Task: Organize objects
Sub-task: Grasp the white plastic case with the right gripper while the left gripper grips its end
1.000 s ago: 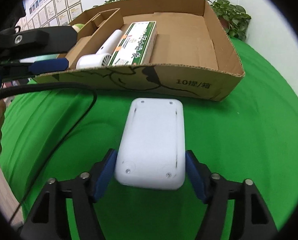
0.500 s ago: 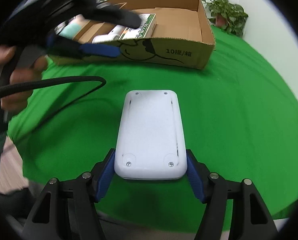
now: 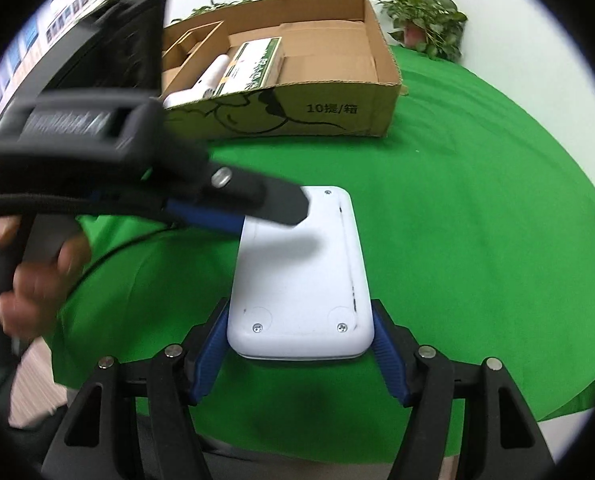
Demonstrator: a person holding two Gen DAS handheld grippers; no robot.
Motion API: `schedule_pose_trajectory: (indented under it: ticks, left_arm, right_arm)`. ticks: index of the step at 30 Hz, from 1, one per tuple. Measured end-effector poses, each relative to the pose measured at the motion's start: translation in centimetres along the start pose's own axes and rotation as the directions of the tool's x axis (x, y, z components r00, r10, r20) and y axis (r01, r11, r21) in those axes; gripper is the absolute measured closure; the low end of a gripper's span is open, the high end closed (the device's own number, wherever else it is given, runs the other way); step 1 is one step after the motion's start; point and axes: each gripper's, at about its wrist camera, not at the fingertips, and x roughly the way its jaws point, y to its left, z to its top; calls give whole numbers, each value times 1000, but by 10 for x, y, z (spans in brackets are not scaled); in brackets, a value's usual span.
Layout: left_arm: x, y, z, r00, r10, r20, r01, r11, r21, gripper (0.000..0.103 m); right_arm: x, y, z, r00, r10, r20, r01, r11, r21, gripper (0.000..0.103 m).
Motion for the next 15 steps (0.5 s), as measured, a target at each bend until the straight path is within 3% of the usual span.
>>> schedule_pose_trajectory:
  ticks: [5,9,15]
  left_arm:
    - [-2,1,-6,1000,8,6,-8,1000,-6,53]
    - [-8,8,-9,999,33,12,-33,999,-19,70]
    - [-16,7,-13,998,43,34,-43,999,-16,78]
  right_arm:
    - [3,7,3,1000,-11,-4,11,1000,3,38]
    - [2,13,-1,1000,-27,-3,27,1000,-3,38]
    - [5,17,-1,999,-48,-7,48,999,-23,38]
